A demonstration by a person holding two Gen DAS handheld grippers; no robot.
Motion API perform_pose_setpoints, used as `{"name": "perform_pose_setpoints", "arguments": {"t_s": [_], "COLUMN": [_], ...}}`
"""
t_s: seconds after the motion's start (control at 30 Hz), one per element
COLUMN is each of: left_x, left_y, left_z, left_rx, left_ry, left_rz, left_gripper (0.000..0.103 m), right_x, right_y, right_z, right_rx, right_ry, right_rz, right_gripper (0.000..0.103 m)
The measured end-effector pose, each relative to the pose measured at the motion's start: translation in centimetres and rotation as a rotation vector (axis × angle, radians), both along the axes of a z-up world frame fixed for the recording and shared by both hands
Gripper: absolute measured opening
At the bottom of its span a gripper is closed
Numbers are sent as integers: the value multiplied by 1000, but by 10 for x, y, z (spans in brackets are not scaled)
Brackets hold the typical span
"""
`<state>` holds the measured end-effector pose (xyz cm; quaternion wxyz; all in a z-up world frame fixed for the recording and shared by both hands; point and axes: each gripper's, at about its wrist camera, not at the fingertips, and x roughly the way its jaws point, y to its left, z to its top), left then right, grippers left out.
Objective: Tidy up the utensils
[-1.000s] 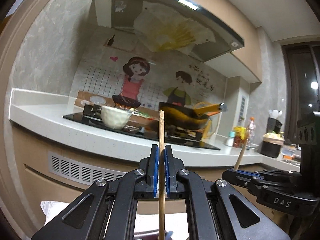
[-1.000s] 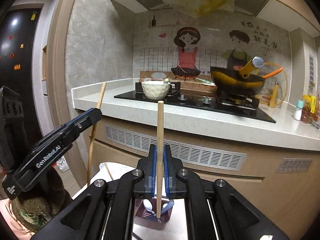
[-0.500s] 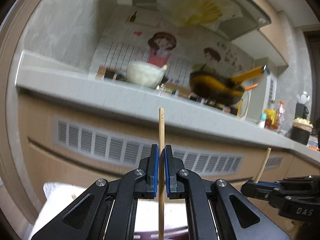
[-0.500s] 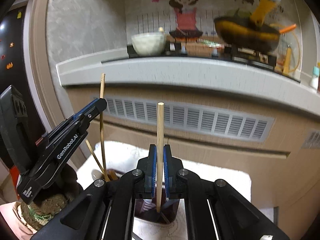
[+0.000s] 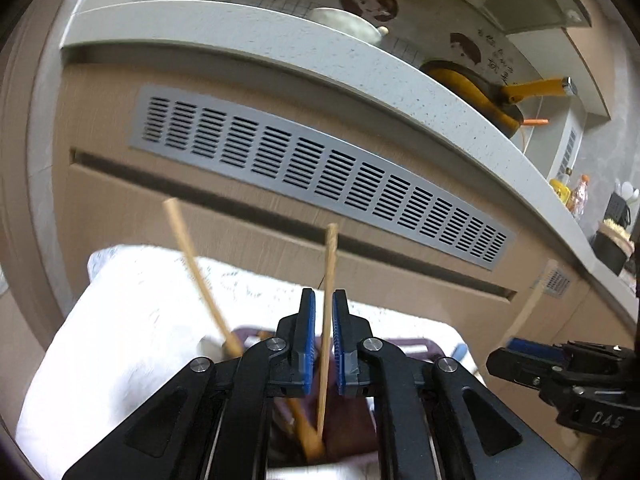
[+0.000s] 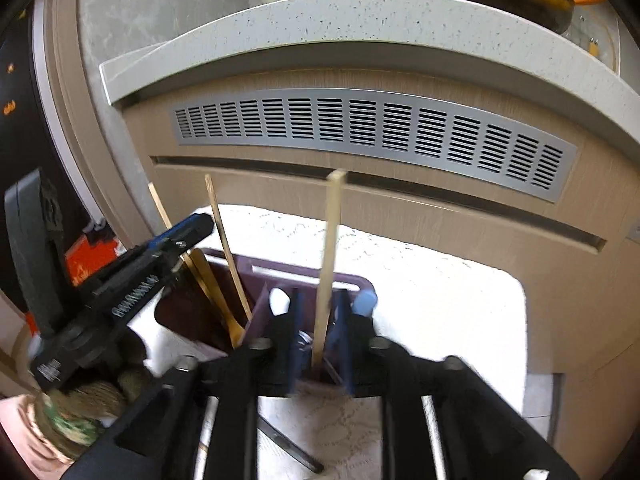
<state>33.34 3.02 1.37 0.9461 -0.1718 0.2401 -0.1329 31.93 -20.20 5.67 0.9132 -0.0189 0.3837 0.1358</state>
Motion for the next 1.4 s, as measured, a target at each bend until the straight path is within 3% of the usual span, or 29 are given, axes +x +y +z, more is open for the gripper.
{"name": "perform_pose_setpoints", "arguments": {"t_s": [0.07, 0.23, 0.33, 0.43, 0.63, 0.73, 0.9, 0.97, 1.0, 1.03, 1.07, 1.23, 1.4], "left_x": [-18, -67, -91, -113, -154, -164, -175, -176, -175, -173, -173, -170, -162], "left_y": [9, 38, 52, 60, 75, 80, 86, 85, 83, 83, 82, 75, 65], "left_z": [3, -2, -22, -48, -86, -93, -91, -92, -91, -90, -91, -93, -96], "left_rx": [11, 60, 114, 164, 143, 146, 120, 120, 118, 116, 112, 109, 83], "left_ry": [12, 77, 172, 269, 400, 425, 423, 424, 427, 429, 433, 447, 481], "left_rz": [3, 45, 70, 86, 67, 66, 62, 59, 58, 57, 54, 34, -2], "left_gripper": [22, 58, 68, 69, 70, 71, 73, 74, 74, 74, 74, 74, 74], "right_x": [-13, -45, -57, -66, -61, -50, -19, -12, -12, -12, -14, -36, -76], "right_y": [2, 12, 28, 58, 114, 123, 120, 115, 111, 109, 107, 89, 56], "right_z": [1, 0, -13, -44, -110, -129, -146, -149, -148, -147, -148, -133, -111], "right_rx": [-37, -49, -62, -93, -230, -259, -198, -171, -148, -135, -129, -40, -82], "right_ry": [-31, -45, -11, 61, 150, 165, 249, 264, 271, 278, 286, 307, 259], "right_rz": [-4, 72, 164, 270, 332, 326, 277, 260, 251, 249, 250, 266, 176], "right_gripper": [38, 38, 46, 51, 50, 50, 52, 51, 46, 34, 31, 30, 30]}}
